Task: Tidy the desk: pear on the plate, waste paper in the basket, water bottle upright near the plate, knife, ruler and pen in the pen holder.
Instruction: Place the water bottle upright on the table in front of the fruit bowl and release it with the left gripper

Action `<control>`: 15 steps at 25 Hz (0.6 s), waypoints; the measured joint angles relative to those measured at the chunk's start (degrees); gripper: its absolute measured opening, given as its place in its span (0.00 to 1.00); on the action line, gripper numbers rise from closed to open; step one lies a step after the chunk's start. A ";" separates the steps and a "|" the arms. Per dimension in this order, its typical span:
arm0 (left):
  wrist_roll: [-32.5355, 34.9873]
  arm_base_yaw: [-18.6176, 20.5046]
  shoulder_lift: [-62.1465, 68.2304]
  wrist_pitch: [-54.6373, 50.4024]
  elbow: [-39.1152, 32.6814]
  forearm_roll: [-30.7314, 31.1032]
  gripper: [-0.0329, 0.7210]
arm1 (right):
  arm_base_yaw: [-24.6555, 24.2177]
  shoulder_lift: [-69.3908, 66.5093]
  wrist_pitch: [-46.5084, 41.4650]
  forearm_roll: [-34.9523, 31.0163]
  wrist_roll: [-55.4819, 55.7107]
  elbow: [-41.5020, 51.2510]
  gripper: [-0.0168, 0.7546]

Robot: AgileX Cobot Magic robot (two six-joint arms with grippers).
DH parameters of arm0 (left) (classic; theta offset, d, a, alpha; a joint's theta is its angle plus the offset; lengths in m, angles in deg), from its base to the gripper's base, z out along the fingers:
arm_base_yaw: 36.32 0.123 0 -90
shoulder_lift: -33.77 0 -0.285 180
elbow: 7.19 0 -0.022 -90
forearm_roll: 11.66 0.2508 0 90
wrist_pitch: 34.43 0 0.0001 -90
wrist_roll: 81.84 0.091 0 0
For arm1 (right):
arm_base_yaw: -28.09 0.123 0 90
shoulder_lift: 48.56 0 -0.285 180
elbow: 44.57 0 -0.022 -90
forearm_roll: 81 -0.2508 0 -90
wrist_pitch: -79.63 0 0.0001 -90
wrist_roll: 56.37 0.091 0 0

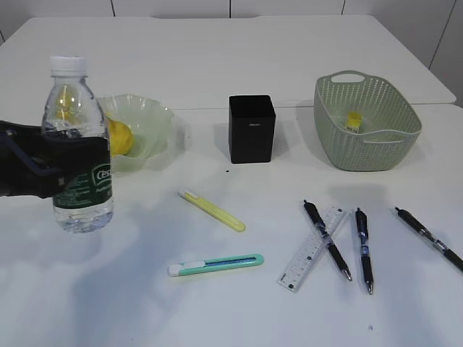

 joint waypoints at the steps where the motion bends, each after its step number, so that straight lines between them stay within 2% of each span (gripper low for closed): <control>1: 0.00 0.00 0.90 2.26 0.00 0.00 0.56 | 0.00 0.00 -0.12 0.00 0.00 0.00 0.51; 4: 0.96 0.00 3.92 6.24 0.00 0.00 0.56 | 0.00 0.00 -0.45 0.00 0.00 0.00 0.51; 8: 4.87 0.00 6.13 6.61 0.00 0.19 0.56 | 0.00 0.00 -0.48 0.00 0.00 0.00 0.51; 15: 5.81 0.00 6.46 9.03 0.00 0.19 0.56 | 0.00 0.00 0.13 0.00 0.00 0.00 0.51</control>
